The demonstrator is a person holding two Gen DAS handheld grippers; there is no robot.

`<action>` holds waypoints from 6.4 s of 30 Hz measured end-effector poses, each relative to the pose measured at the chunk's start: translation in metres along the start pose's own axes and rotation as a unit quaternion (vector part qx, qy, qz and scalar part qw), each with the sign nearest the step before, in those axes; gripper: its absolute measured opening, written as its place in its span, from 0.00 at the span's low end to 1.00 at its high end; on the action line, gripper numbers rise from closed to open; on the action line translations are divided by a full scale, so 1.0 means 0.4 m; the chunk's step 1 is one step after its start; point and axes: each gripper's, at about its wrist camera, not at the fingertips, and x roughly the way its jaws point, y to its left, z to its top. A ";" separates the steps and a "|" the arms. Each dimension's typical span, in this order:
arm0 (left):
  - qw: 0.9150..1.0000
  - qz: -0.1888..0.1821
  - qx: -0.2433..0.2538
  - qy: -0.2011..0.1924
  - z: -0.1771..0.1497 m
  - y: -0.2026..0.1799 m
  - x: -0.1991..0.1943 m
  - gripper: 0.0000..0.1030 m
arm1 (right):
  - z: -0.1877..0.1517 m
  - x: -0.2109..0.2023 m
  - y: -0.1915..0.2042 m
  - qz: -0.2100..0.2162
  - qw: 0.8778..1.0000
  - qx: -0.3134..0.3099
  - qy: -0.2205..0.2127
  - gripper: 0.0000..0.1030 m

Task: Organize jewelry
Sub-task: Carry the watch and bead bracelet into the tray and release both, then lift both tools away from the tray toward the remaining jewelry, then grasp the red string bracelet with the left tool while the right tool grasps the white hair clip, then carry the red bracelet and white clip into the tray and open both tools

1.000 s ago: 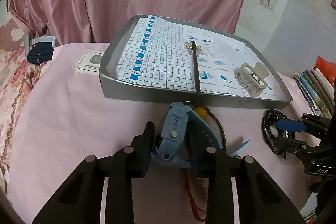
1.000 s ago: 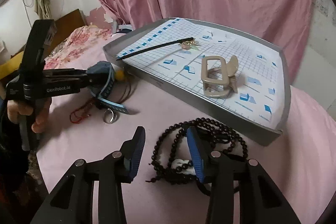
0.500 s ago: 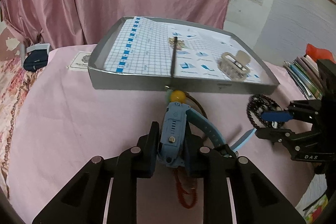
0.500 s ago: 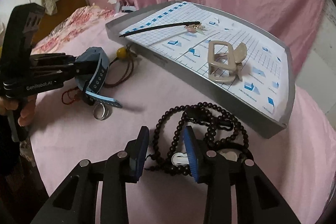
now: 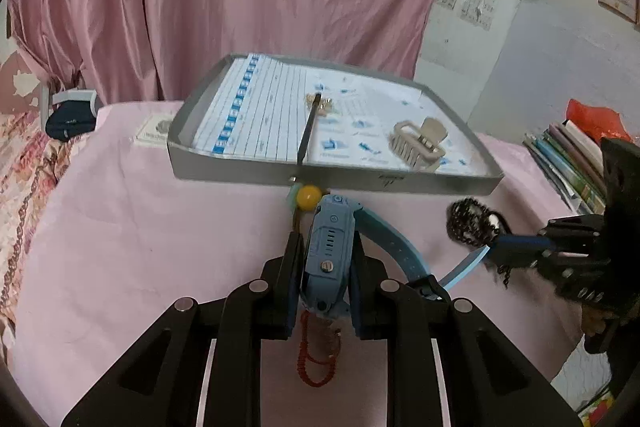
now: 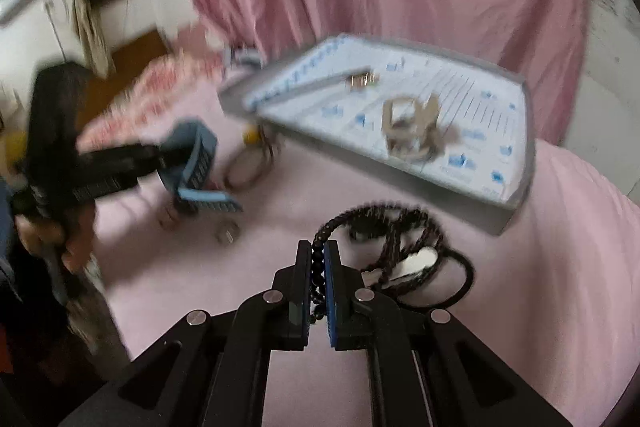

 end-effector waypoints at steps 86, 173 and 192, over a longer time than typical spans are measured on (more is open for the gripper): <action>0.972 0.021 -0.042 -0.229 0.121 -0.039 -0.096 0.98 | 0.009 -0.168 -0.056 -0.125 0.950 0.046 -0.283 1.00; 0.996 0.064 0.051 0.024 -0.102 -0.081 0.049 0.07 | -0.041 0.067 -0.061 -0.066 0.997 -0.004 0.033 0.63; 1.000 0.022 0.021 0.003 -0.114 -0.095 0.027 0.07 | -0.057 0.019 0.004 -0.032 0.999 -0.028 -0.014 0.55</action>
